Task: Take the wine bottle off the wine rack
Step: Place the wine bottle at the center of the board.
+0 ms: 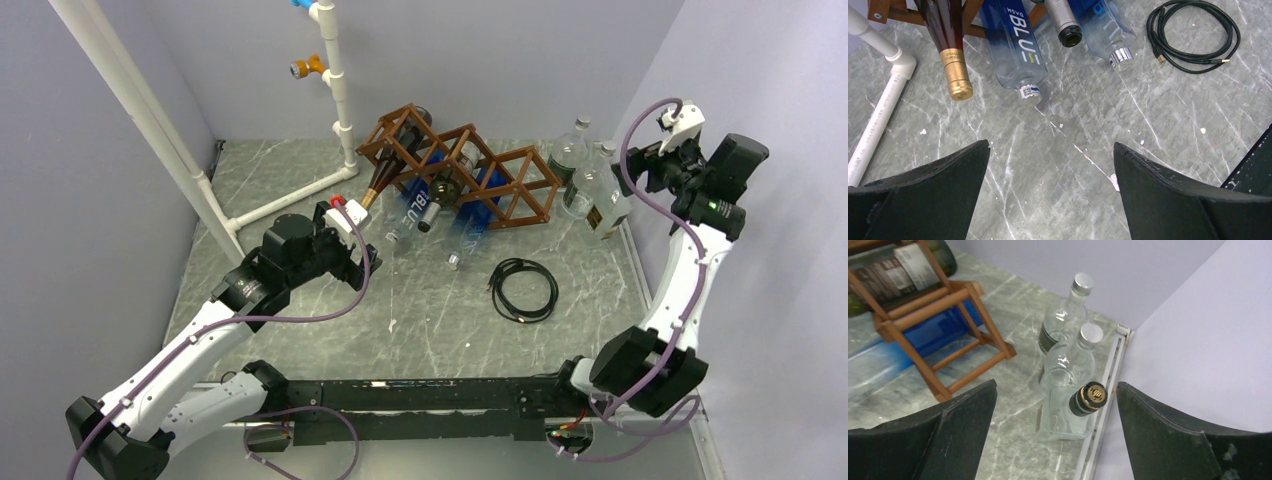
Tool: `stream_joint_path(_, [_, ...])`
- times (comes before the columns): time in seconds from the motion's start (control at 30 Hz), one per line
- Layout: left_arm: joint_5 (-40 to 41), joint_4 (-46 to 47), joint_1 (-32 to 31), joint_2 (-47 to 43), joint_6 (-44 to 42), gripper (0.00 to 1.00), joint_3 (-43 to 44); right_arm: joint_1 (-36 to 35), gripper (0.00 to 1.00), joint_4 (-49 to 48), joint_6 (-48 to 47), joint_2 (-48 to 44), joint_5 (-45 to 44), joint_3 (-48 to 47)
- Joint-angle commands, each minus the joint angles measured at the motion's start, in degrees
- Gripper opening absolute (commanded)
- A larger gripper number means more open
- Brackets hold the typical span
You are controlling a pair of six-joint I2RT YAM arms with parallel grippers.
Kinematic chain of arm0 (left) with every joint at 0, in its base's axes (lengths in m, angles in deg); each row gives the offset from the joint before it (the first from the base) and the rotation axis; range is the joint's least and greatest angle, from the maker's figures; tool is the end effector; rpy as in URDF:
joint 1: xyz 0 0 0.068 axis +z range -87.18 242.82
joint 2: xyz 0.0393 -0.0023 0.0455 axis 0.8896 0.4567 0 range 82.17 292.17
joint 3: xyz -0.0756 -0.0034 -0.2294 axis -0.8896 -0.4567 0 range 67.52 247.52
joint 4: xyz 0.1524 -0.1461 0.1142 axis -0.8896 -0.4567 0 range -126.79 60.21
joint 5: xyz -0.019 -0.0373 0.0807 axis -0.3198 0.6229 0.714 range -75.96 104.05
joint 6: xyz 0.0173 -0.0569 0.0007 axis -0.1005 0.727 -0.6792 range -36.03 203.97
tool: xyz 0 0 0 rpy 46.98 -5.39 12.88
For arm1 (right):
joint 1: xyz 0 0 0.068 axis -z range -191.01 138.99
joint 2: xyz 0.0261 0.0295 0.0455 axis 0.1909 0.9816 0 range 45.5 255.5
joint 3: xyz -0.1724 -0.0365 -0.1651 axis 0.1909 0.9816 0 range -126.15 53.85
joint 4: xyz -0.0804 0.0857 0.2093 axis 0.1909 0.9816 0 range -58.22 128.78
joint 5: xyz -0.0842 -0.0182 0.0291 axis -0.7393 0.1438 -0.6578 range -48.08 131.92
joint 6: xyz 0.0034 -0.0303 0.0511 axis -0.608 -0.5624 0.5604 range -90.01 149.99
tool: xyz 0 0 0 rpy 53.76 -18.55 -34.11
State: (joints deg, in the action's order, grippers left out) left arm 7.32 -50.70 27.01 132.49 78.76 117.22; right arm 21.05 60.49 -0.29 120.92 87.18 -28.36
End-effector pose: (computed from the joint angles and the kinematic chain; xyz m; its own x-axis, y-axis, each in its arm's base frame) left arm 0.1623 -0.1234 0.3062 -0.2356 0.2812 -0.9303 0.6937 0.7191 0.0417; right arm 0.2472 -0.1181 0.3843 -0.1799 -0.3062 -0.9348 -0.3193 0.9170 -0.2389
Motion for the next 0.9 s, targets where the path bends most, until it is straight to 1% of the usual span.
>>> stream_joint_path(0.0, [-1.1,1.3,0.3,-1.3,-0.1,1.0,0.5,0.3,0.92,-2.7,3.1,-5.2,4.8,2.9])
stream_joint_path(0.2, [-1.2,1.8,0.3,-1.7,0.4,1.0,0.1,0.3,0.93,-2.3,5.3,-11.5,10.3,8.1])
stream_joint_path(0.33, [-1.2,2.0,0.4,-1.6,0.6,0.99,0.0,0.3,0.93,-0.7,5.9,-14.2,16.3,11.7])
stream_joint_path(0.6, [-2.6,2.8,1.4,-1.3,1.7,1.0,-0.3,0.3,0.94,1.3,5.2,-19.3,24.8,20.1])
stream_joint_path(0.7, [-4.8,3.8,2.8,-1.2,3.0,0.99,-0.5,0.3,0.94,2.3,4.5,-20.9,27.3,23.0])
stream_joint_path(0.8, [-9.0,5.6,4.7,-0.9,4.8,1.0,-0.8,0.2,0.94,3.1,4.2,-22.3,29.4,26.1])
stream_joint_path(0.87, [-12.0,7.3,6.7,-0.3,8.1,0.99,-0.9,0.2,0.94,-0.5,7.0,-23.7,32.0,31.3])
